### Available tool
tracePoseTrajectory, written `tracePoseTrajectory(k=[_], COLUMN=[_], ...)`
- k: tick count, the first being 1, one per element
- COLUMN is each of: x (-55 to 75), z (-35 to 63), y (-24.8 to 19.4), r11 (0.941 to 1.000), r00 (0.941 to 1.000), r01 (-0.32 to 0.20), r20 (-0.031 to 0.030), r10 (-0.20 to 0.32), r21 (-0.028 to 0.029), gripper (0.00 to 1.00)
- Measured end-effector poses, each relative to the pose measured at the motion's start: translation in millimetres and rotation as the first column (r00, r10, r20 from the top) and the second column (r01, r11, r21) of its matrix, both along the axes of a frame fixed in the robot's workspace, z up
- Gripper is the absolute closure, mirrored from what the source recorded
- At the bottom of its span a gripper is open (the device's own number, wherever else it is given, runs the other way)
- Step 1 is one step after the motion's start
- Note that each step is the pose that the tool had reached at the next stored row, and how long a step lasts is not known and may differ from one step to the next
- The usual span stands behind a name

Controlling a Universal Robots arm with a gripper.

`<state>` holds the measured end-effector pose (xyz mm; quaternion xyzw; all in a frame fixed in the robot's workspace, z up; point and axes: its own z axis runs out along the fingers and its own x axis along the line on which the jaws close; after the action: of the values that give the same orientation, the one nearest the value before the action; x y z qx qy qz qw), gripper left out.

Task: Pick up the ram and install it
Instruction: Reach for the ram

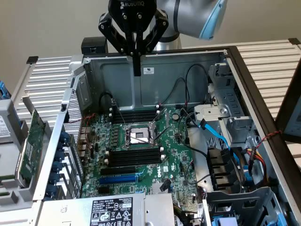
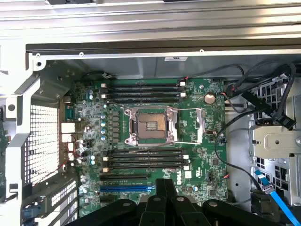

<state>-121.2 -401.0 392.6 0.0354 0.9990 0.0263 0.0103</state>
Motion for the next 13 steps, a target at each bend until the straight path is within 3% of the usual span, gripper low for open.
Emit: tracePoseTrajectory(k=[8,13], x=[-0.7,-12.1], z=[0.0,0.0], y=[-0.2,-0.2], r11=[1.0000,1.0000], r00=[1.0000,1.0000], r01=[0.000,0.000], r20=[0.0000,0.0000], r10=[0.000,0.000], r21=[0.0004,0.0005], gripper=[0.89,0.89])
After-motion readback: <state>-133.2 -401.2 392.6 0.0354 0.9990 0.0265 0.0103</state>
